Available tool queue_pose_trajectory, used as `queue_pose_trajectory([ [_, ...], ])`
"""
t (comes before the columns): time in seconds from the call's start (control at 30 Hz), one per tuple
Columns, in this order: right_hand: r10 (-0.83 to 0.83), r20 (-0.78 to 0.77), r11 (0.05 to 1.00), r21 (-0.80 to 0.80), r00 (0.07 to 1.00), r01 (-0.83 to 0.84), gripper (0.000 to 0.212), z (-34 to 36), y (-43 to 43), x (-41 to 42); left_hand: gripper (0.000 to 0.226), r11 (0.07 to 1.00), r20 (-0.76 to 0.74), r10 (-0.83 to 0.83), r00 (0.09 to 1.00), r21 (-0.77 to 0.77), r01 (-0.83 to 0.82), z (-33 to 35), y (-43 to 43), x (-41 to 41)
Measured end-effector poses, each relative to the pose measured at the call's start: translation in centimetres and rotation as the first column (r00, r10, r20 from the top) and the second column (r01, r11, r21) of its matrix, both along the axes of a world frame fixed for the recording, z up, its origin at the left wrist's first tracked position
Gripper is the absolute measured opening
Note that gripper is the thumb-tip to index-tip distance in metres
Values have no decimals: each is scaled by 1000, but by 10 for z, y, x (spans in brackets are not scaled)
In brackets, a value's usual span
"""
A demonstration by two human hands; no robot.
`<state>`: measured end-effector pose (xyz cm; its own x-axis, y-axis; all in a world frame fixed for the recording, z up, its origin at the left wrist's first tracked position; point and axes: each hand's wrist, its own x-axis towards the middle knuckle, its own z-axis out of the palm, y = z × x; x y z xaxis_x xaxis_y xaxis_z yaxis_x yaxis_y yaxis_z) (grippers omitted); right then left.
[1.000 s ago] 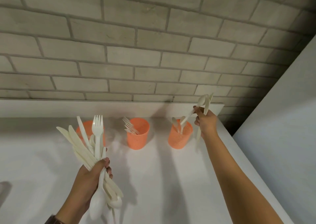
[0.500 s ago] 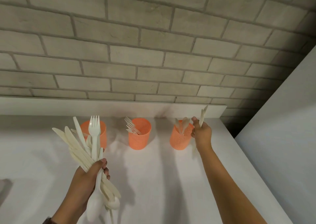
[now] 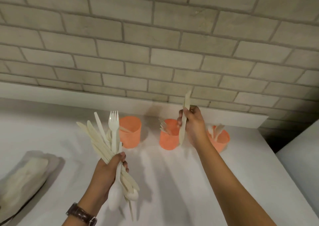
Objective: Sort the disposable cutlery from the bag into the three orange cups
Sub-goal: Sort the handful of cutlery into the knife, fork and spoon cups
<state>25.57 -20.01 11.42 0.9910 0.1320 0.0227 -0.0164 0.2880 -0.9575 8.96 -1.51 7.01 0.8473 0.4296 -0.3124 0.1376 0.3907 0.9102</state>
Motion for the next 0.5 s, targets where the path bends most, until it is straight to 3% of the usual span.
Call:
queue_pose_trajectory([
  [0.13, 61, 135, 990, -131, 989, -43, 9, 1, 70, 15, 20, 997, 21, 83, 996, 4, -83, 5, 15, -11],
  [0.27, 139, 186, 981, -162, 973, -109, 15, -6, 129, 27, 21, 988, 21, 151, 988, -18, -150, 4, 28, -20],
  [0.5, 190, 41, 892, -425, 981, -155, 23, -55, 165, 25, 19, 979, 17, 203, 979, -17, -202, 0, 42, -31],
])
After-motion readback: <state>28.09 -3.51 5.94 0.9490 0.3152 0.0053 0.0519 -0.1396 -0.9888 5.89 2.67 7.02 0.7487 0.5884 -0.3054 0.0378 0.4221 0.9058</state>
